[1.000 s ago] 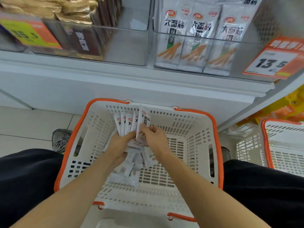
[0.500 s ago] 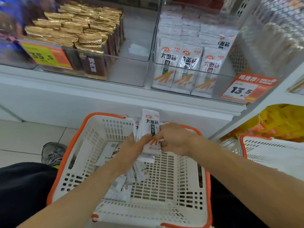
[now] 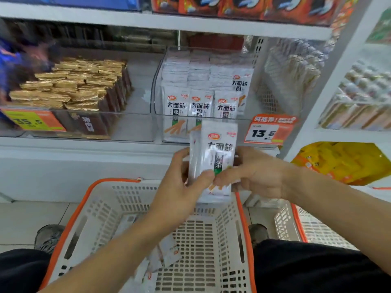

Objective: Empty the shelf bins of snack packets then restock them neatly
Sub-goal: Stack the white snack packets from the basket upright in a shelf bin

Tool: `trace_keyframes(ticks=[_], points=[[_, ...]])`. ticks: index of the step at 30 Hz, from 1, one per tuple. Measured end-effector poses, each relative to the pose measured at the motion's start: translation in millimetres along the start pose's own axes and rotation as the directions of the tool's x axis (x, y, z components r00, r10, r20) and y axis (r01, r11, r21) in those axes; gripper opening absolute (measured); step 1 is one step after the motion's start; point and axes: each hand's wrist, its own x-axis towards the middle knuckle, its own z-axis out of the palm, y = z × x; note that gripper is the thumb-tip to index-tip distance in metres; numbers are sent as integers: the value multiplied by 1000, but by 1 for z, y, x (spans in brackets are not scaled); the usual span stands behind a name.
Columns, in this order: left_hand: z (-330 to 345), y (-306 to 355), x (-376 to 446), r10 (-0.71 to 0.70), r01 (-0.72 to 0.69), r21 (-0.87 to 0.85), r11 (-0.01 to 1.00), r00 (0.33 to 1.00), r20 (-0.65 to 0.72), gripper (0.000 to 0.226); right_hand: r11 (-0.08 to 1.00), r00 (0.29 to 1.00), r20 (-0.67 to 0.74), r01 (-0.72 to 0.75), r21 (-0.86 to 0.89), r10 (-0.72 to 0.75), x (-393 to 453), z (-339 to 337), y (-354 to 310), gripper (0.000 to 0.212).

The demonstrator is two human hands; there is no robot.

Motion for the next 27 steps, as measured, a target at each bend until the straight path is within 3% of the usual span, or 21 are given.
trace_keyframes(ticks=[2,6,10,12,14,16,18,21,24,27], points=[[5,25,15,163,-162,129,978,987,4,56,959,965,-83,233,-161,-249,-3,-16,-16,52],[9,63,54,319,-355,224,908,930,182,65,778,789,-183,485,-400,-586,-8,-50,-39,66],[3,82,102,451,-517,483,707,855,256,76,461,523,-114,601,-653,-845,1,-72,-61,46],[1,81,130,485,-544,611,576,828,280,62,401,475,-120,552,-731,-872,15,-91,-72,34],[3,78,160,464,-552,702,449,816,345,53,502,558,-228,406,-764,-798,36,-116,-81,39],[6,77,184,387,-530,758,381,836,390,51,736,692,-424,232,-636,-584,55,-134,-88,49],[8,76,200,325,-510,791,337,852,411,54,849,780,-527,11,-529,-338,74,-142,-93,32],[7,69,212,325,-521,804,286,842,430,50,857,806,-570,-171,-485,-161,105,-151,-91,30],[0,65,215,337,-534,796,285,833,438,46,904,824,-560,-172,-390,-85,139,-161,-72,50],[-7,62,217,353,-560,782,273,815,460,46,867,847,-529,-224,-444,-52,161,-164,-56,59]])
